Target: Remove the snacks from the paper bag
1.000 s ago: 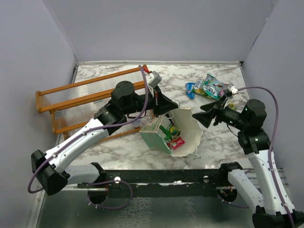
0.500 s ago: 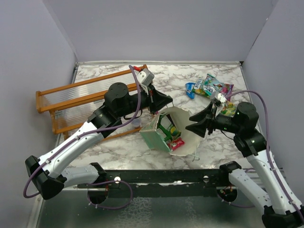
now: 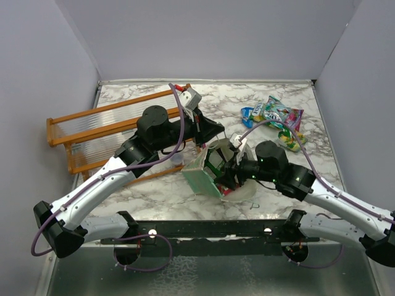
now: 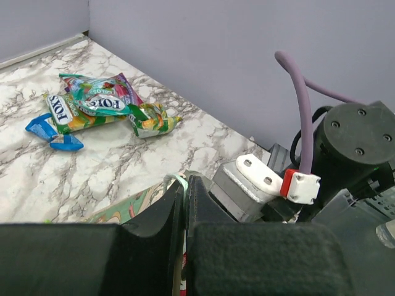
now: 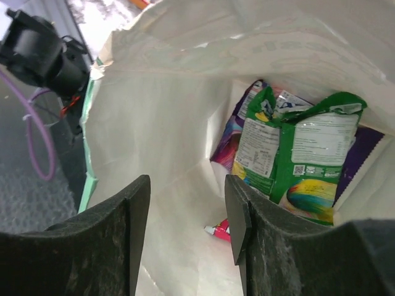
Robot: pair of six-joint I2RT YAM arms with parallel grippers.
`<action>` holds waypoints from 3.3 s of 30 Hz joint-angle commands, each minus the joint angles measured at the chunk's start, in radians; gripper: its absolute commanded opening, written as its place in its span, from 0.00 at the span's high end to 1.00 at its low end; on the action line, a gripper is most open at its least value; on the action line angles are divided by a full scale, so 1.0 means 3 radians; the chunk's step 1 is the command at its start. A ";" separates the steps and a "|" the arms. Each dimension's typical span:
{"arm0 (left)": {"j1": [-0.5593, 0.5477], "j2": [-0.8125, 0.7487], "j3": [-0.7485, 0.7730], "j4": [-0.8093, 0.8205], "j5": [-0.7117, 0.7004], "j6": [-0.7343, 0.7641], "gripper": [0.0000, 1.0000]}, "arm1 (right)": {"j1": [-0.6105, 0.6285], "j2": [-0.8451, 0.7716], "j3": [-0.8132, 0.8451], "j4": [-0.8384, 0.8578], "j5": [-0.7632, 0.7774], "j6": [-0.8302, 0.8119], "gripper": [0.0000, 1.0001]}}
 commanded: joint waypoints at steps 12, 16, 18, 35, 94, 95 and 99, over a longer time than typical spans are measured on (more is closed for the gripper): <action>0.0003 -0.0137 -0.0149 0.0480 0.0483 -0.0086 1.00 | 0.1467 0.0363 -0.0591 0.1023 0.2124 0.0417 0.49; 0.0002 -0.0030 -0.0073 0.0380 0.0762 -0.0067 1.00 | 0.1468 0.0295 -0.0842 0.1211 0.2639 0.0763 0.44; -0.0005 -0.0018 -0.0066 0.0409 0.0885 -0.0080 1.00 | 0.1468 0.0213 -0.0930 0.1188 0.2937 0.0820 0.41; -0.0003 0.0056 -0.0123 0.0719 0.0936 -0.0260 1.00 | 0.1355 0.0631 -0.0580 0.0657 0.3422 0.0940 0.25; -0.0026 -0.0094 -0.0398 0.0768 0.0530 -0.0293 1.00 | 0.0482 0.0152 -0.0606 0.1100 0.1943 0.0367 0.99; -0.0032 -0.0099 -0.0400 0.0761 0.0517 -0.0287 1.00 | 0.0482 0.0085 -0.0596 0.1030 0.1974 0.0379 0.99; -0.0028 -0.0126 -0.0397 0.0708 0.0457 -0.0256 1.00 | 0.0482 -0.0237 -0.0485 0.0718 0.2044 0.0413 0.99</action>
